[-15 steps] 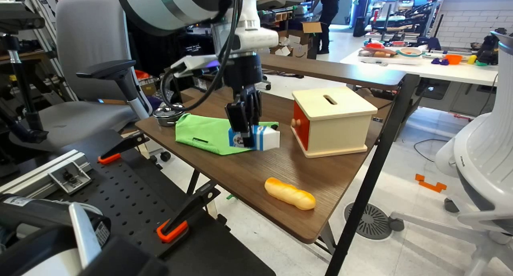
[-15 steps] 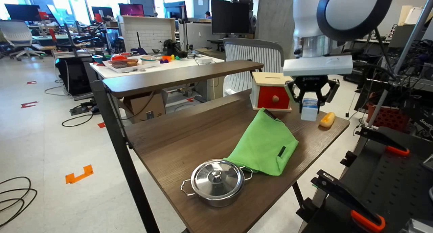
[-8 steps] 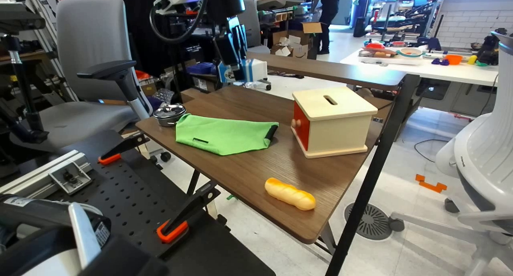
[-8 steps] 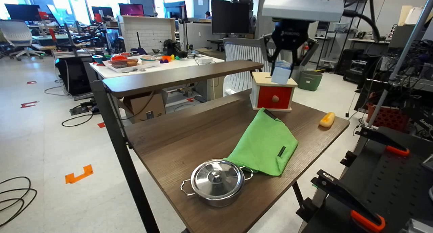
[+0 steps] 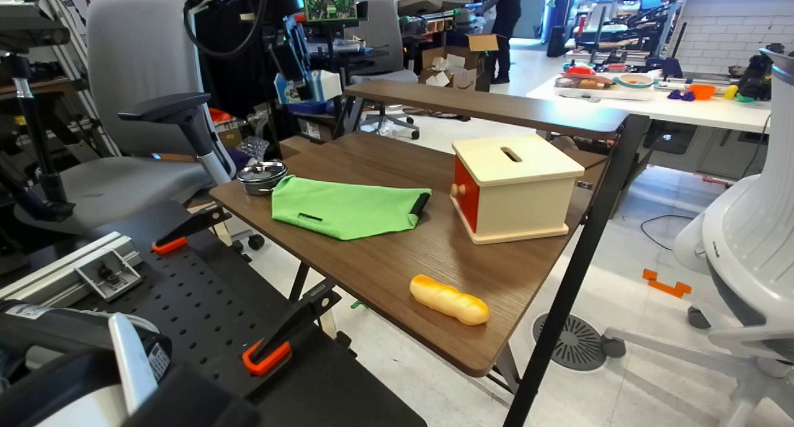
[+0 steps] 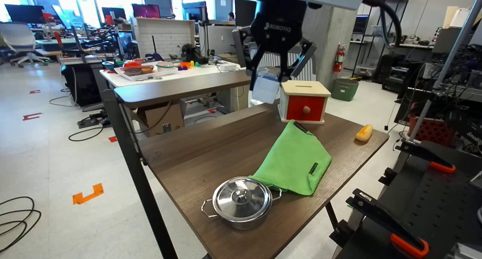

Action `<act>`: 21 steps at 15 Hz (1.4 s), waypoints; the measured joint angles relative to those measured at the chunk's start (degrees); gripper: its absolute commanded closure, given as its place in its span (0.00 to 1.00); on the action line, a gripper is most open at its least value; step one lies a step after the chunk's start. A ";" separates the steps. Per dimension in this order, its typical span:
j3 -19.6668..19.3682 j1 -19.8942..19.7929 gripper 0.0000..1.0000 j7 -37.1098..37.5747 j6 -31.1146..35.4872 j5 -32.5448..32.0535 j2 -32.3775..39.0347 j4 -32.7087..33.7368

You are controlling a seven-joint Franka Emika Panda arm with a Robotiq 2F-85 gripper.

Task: Pick the milk carton and move it to the left on the desk

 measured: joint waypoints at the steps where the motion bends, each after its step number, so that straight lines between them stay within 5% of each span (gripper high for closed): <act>1: 0.67 0.56 0.81 -0.49 0.67 0.01 0.62 -0.03; 13: 0.37 6.06 0.81 -4.46 8.31 0.01 12.54 2.03; 21: -4.26 6.12 0.81 -6.44 8.89 1.79 16.52 5.19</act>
